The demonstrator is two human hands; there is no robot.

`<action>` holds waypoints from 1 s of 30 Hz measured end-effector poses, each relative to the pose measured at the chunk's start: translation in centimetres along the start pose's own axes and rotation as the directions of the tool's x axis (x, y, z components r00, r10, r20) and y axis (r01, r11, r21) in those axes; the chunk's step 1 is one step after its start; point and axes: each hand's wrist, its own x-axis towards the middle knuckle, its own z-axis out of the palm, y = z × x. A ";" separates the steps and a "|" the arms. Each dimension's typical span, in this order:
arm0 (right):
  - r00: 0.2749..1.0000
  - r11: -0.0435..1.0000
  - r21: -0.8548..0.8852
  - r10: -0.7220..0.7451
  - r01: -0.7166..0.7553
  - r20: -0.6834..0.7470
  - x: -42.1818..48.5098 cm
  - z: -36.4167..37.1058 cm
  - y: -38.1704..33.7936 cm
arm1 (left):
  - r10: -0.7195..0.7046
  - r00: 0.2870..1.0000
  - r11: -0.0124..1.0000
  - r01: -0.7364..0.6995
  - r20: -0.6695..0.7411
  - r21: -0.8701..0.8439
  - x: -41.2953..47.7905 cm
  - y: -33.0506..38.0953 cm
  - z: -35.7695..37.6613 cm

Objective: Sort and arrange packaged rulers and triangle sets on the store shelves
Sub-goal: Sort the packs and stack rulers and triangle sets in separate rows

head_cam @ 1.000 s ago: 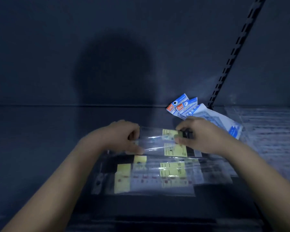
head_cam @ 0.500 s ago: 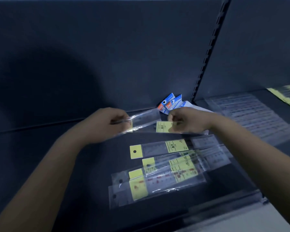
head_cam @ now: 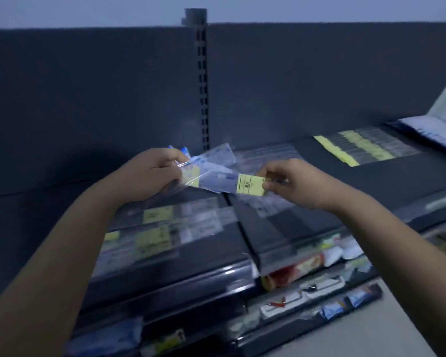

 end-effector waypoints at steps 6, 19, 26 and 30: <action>0.997 0.994 -0.075 0.078 -0.079 -0.021 -10.4 -6.7 9.7 | 0.111 0.994 0.992 -0.110 0.000 0.062 5.1 7.2 11.9; 0.992 0.995 0.038 0.095 -0.092 -0.087 -13.0 -9.0 19.5 | 0.048 0.995 0.991 -0.059 0.089 0.122 10.8 10.5 19.9; 0.998 0.992 0.114 0.052 -0.048 -0.036 -10.1 -7.8 19.0 | -0.035 0.996 0.992 0.025 0.076 0.126 9.1 9.1 19.2; 0.999 0.995 0.100 0.030 -0.028 -0.011 -8.6 -6.8 18.7 | -0.064 0.997 0.987 0.056 0.047 0.149 8.8 8.4 18.7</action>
